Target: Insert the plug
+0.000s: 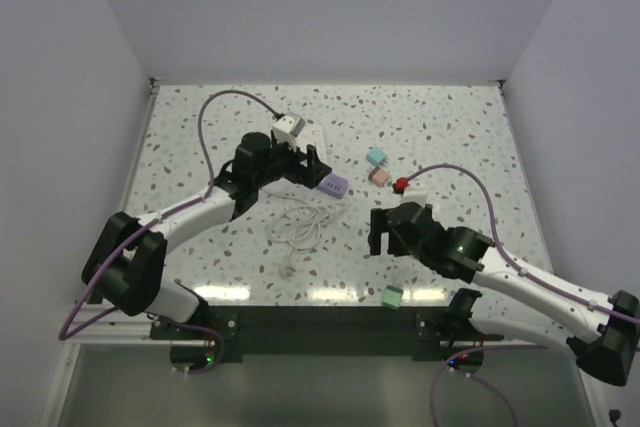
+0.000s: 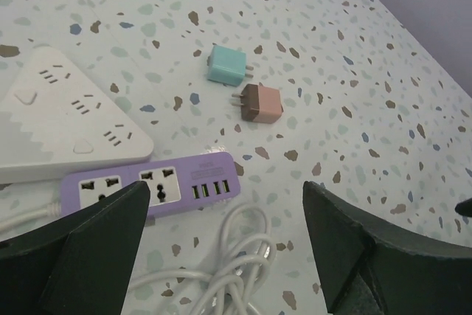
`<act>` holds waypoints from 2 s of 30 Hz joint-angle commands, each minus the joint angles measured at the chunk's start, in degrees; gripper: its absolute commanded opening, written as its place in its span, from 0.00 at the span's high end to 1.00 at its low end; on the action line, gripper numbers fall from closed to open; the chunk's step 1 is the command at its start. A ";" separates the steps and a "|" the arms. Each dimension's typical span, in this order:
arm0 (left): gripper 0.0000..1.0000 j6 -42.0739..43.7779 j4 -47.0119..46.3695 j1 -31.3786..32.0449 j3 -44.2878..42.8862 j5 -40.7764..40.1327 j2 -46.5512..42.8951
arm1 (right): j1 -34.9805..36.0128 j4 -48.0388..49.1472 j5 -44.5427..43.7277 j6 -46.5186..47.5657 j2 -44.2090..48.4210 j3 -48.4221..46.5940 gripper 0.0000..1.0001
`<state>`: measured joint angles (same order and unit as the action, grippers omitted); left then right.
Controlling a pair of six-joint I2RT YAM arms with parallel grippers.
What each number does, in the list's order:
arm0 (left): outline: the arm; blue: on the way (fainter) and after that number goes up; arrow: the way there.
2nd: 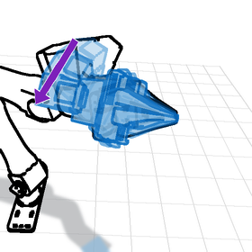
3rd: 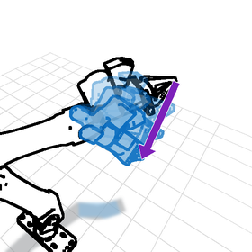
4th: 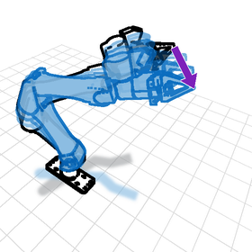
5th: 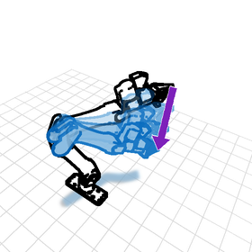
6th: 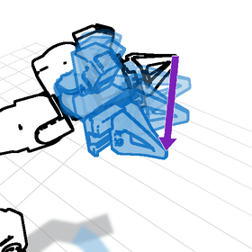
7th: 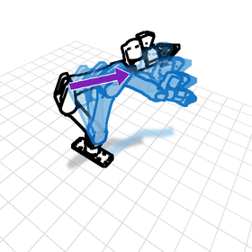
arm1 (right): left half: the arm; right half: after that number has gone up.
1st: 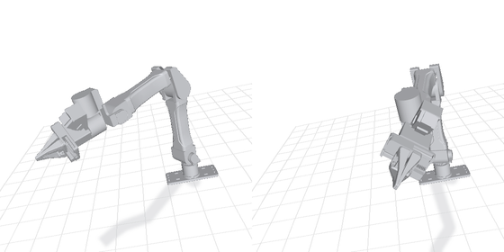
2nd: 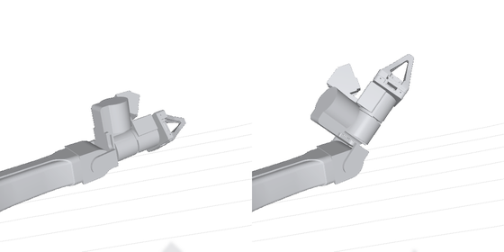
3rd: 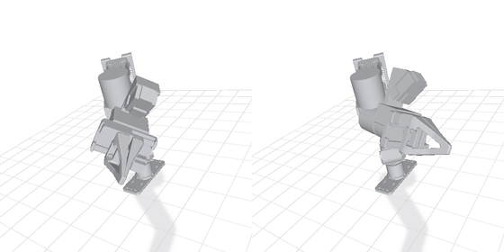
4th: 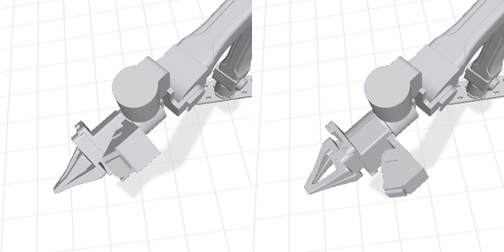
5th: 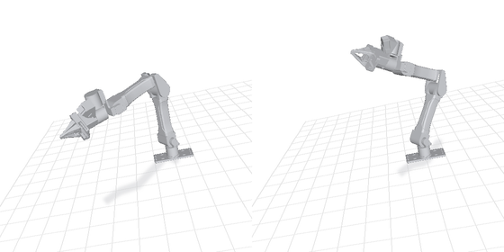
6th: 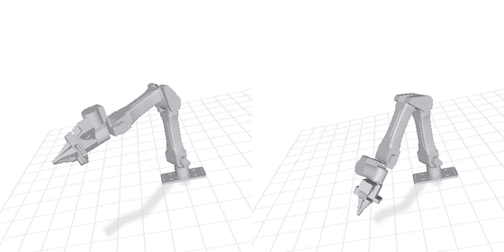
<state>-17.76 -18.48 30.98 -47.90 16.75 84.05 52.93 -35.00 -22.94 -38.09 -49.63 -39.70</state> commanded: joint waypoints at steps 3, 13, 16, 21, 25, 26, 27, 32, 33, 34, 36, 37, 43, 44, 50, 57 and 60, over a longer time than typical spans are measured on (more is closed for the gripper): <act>0.09 1.15 0.55 -2.50 1.49 -2.52 -3.10 | 7.18 -19.30 -6.93 -20.08 -5.21 -0.99 0.09; 0.07 1.32 1.34 -4.61 2.37 -2.34 -5.13 | 12.28 -22.12 -6.68 -36.26 -7.85 1.56 0.15; 0.06 1.32 1.25 -5.66 2.37 -1.55 -5.04 | 15.78 -23.44 -6.42 -40.38 -10.83 0.60 0.16; 0.06 1.24 1.25 -7.95 3.34 -0.32 -5.91 | 19.58 -25.99 -5.28 -44.53 -15.23 -1.17 0.16; 0.05 1.15 0.99 -10.06 4.30 -0.05 -6.79 | 20.72 -26.08 -3.61 -46.37 -16.03 -0.73 0.19; 0.05 1.15 0.99 -10.33 4.48 -0.05 -7.06 | 20.73 -25.47 -3.34 -46.38 -15.85 -0.47 0.20; 0.05 1.15 0.99 -10.59 4.57 0.03 -6.97 | 20.81 -24.68 -2.99 -46.55 -15.68 0.58 0.21; 0.05 1.15 0.90 -11.29 4.66 0.82 -6.97 | 20.81 -19.14 -0.70 -46.82 -16.81 4.54 0.28; 0.05 1.15 0.90 -11.29 4.66 0.91 -6.88 | 20.81 -18.79 -0.70 -46.73 -17.17 4.55 0.29; 0.05 1.15 0.81 -11.29 4.66 0.91 -6.88 | 20.81 -18.61 -0.53 -46.38 -17.95 4.63 0.30; 0.05 1.15 0.99 -11.38 4.75 1.00 -6.88 | 20.81 -18.17 -0.44 -46.20 -18.40 4.90 0.31; 0.05 1.15 0.90 -11.38 4.75 1.00 -7.06 | 20.73 -18.17 -0.70 -46.20 -18.49 4.99 0.32; 0.05 1.24 0.64 -11.47 4.92 0.74 -6.97 | 20.81 -12.73 -0.62 -44.45 -17.96 8.15 0.53; 0.04 1.24 0.64 -11.47 5.01 0.74 -6.97 | 20.81 -10.98 -0.53 -44.01 -17.96 8.59 0.57; 0.04 1.15 -0.59 -11.56 5.36 1.52 -6.80 | 20.81 -8.51 -4.38 -33.49 -18.40 3.87 0.73; 0.04 -0.70 -4.63 -11.56 6.24 11.27 -6.62 | 20.73 1.50 -18.62 6.10 -20.25 -5.98 0.78; 0.05 -1.31 -6.21 -11.56 6.77 16.00 -6.80 | 20.46 12.12 -20.92 22.88 -20.60 -6.88 0.78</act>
<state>-18.35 -19.81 19.88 -41.71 25.39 78.83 73.49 -35.64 -36.25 -39.75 -70.13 -43.79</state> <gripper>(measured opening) 0.955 0.491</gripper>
